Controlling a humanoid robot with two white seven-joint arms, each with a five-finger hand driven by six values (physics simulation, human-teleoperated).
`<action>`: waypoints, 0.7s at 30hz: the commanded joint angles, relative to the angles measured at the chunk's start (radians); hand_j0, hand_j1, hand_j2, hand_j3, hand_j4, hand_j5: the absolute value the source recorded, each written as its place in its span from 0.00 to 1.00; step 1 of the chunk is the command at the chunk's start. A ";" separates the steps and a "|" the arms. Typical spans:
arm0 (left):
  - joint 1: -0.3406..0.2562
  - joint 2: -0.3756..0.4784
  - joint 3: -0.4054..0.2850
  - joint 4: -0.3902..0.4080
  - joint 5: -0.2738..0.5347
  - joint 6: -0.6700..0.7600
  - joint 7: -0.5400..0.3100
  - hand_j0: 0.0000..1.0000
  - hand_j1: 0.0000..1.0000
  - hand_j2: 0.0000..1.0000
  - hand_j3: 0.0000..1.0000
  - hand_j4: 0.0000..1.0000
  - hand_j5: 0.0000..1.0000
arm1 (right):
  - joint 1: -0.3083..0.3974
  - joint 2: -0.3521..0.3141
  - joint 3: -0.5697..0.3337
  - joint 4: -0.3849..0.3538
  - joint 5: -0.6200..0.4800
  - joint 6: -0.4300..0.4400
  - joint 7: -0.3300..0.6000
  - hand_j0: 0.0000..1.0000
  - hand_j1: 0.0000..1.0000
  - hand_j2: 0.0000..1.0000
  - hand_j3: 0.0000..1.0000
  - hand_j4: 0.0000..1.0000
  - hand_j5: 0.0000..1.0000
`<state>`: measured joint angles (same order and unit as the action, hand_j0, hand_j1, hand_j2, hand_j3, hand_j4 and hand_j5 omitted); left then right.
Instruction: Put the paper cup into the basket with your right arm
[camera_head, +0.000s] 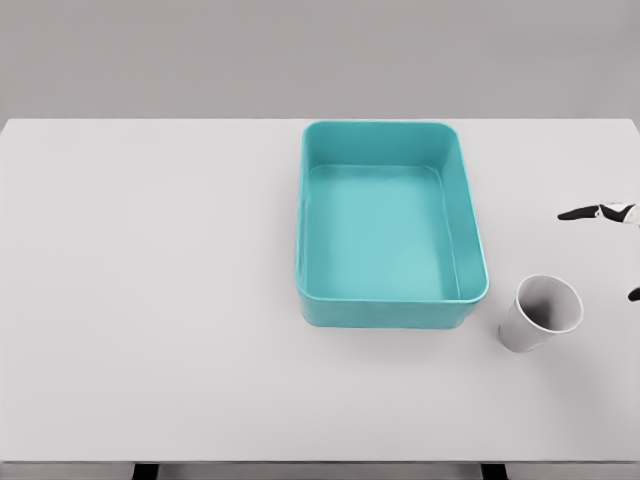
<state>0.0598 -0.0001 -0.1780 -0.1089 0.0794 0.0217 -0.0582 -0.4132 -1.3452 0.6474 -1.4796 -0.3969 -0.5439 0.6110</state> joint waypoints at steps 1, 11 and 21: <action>0.000 0.000 0.000 0.000 0.000 0.000 0.000 1.00 1.00 1.00 1.00 1.00 1.00 | -0.001 -0.003 0.005 0.005 0.001 -0.007 0.000 1.00 1.00 1.00 1.00 1.00 1.00; 0.000 0.000 0.000 0.000 -0.001 0.000 0.000 1.00 1.00 1.00 1.00 1.00 1.00 | 0.002 0.001 0.087 -0.004 0.007 -0.036 0.000 1.00 1.00 1.00 1.00 1.00 1.00; 0.000 0.000 0.000 0.000 -0.001 0.001 0.000 1.00 1.00 1.00 1.00 1.00 1.00 | -0.001 0.027 0.097 -0.004 0.024 -0.034 0.000 1.00 1.00 1.00 1.00 1.00 1.00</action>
<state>0.0598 -0.0001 -0.1780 -0.1090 0.0794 0.0219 -0.0581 -0.4157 -1.3172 0.7443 -1.4831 -0.3677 -0.5807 0.6111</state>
